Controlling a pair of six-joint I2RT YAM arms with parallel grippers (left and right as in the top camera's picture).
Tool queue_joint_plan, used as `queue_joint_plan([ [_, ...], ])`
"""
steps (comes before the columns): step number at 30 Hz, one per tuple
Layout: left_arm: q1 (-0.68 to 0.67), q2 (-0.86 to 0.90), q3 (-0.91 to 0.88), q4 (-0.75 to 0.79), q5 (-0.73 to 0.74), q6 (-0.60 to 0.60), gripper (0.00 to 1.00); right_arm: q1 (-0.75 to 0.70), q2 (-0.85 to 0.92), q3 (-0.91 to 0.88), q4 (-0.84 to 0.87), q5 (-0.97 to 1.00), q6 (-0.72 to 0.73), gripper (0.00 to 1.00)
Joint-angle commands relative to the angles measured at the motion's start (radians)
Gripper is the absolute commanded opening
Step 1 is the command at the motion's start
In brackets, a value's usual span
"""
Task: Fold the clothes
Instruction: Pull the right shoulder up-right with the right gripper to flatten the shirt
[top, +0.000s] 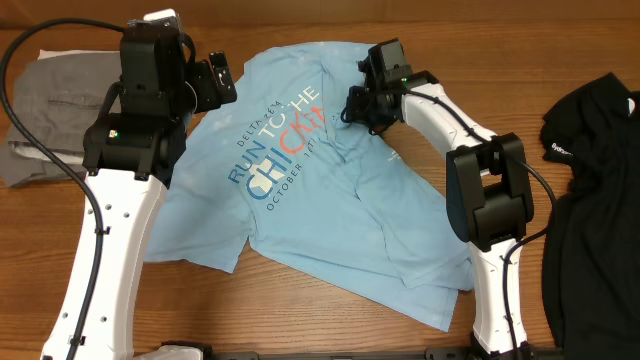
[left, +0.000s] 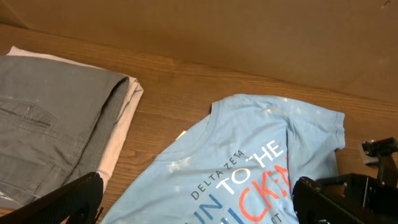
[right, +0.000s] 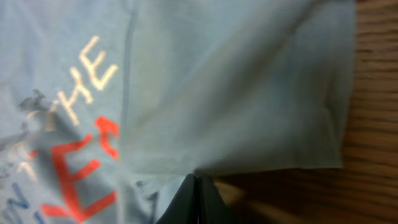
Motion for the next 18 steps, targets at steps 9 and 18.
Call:
queue_joint_plan([
  [9, 0.004, -0.007, -0.007, 0.004, 0.004, -0.010, 1.00, -0.031, -0.024, -0.031, 0.090, 0.037, 0.034, 0.04],
  [18, 0.004, -0.007, -0.007, 0.004, 0.004, -0.010, 1.00, -0.092, -0.076, 0.049, 0.079, -0.121, 0.090, 0.04],
])
